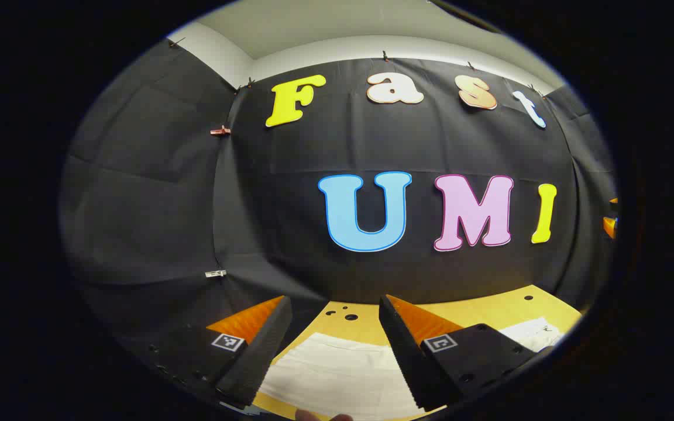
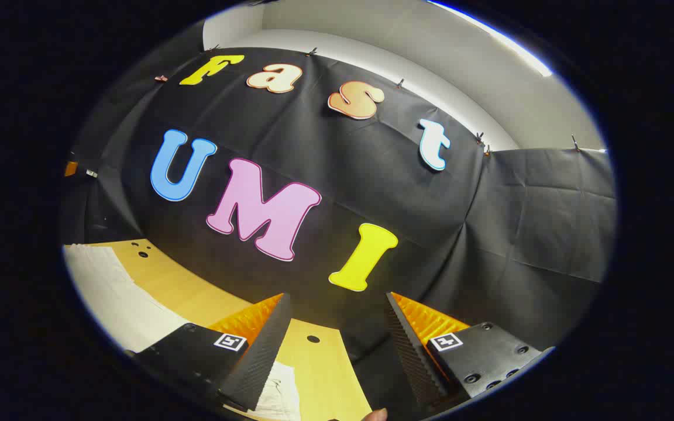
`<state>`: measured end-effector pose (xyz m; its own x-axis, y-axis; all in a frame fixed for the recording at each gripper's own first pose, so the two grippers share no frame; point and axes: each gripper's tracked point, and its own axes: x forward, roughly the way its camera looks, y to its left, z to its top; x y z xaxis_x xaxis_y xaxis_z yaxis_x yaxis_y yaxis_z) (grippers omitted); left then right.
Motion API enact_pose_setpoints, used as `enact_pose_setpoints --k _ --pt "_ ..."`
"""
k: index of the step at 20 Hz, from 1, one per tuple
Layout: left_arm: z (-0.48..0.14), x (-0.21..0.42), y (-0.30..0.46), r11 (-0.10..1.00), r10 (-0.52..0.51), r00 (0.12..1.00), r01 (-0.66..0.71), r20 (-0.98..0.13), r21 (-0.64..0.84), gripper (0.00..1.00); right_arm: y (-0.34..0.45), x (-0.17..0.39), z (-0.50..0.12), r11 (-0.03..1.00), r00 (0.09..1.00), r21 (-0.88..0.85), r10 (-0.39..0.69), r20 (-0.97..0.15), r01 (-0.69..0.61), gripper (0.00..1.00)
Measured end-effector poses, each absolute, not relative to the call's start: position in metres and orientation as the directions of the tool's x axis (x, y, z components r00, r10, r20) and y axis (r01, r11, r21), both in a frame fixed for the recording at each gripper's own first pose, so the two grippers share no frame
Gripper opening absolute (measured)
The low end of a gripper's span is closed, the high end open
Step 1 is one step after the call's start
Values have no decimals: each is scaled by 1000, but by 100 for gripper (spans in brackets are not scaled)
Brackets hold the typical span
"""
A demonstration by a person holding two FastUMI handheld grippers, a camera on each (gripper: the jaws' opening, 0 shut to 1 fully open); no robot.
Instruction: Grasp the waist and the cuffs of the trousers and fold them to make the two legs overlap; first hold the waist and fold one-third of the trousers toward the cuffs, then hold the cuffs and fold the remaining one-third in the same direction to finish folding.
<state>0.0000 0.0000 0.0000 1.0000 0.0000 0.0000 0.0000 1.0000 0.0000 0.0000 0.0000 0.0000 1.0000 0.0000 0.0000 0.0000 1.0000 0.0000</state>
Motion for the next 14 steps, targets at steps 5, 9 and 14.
enact_pose_setpoints --k 5,9,14 --pt "-5 3 0 1000 -6 1000 6 -10 -4 95 7 -7 -3 1000 1000 -24 0 -14 0 97" --pt "-8 3 -1 1000 -13 1000 13 -9 4 95 16 -10 -1 1000 1000 -29 3 -18 -4 98" --pt "-18 1 -1 999 -34 999 34 -18 20 95 27 -17 -1 999 1000 -51 12 -26 -14 98"
